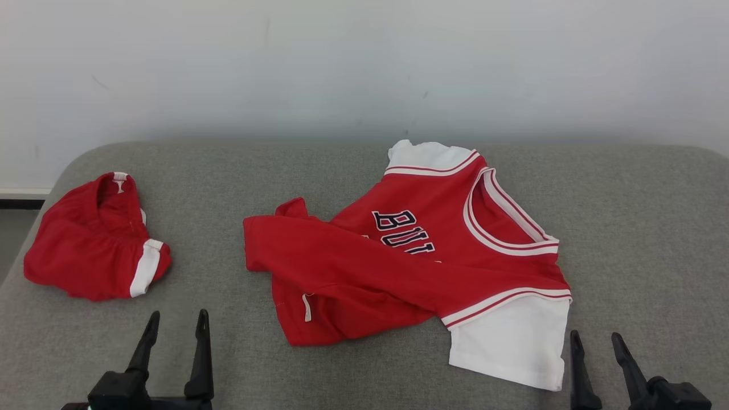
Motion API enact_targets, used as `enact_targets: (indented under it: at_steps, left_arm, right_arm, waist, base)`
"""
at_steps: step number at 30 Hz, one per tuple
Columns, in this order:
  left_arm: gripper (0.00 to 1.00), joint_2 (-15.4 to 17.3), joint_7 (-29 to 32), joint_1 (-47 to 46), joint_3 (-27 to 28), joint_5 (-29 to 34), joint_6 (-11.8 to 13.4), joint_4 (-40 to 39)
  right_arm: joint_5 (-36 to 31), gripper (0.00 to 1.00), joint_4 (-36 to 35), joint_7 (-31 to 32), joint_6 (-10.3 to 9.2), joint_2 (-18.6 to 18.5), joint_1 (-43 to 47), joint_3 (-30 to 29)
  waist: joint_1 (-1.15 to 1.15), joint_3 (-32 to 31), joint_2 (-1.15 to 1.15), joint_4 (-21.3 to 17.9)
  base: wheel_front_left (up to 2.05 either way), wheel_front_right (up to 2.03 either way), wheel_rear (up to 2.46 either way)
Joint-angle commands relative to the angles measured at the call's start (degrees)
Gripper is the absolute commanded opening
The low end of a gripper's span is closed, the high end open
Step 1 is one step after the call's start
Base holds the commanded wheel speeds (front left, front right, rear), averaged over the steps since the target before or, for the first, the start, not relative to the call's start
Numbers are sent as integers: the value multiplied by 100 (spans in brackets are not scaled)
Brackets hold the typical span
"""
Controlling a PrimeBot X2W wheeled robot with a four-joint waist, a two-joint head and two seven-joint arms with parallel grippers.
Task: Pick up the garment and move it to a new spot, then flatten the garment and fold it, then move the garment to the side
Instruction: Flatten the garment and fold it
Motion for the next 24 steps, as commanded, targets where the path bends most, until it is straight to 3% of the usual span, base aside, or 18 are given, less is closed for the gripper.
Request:
enact_targets:
  at_steps: [1, 9, 24]
  left_arm:
    - [100, -28, -17, -77, 10, 48, -74, 80]
    - [100, -162, -17, -735, -125, 181, -377, 696]
    - [100, -244, 41, -1853, -411, 108, -699, 2922]
  right_arm:
    - [-17, 100, 0, -7, -14, -17, -21, 25]
    - [-58, 100, 8, -6, -14, -45, -118, 74]
    - [-38, 100, -12, -6, -14, -53, -355, 18]
  waist:
    - [0, 37, 0, -43]
    - [0, 247, 0, -297]
    - [0, 774, 0, -852]
  base:
    - [0, 0, 0]
    - [0, 0, 0]
    - [0, 0, 0]
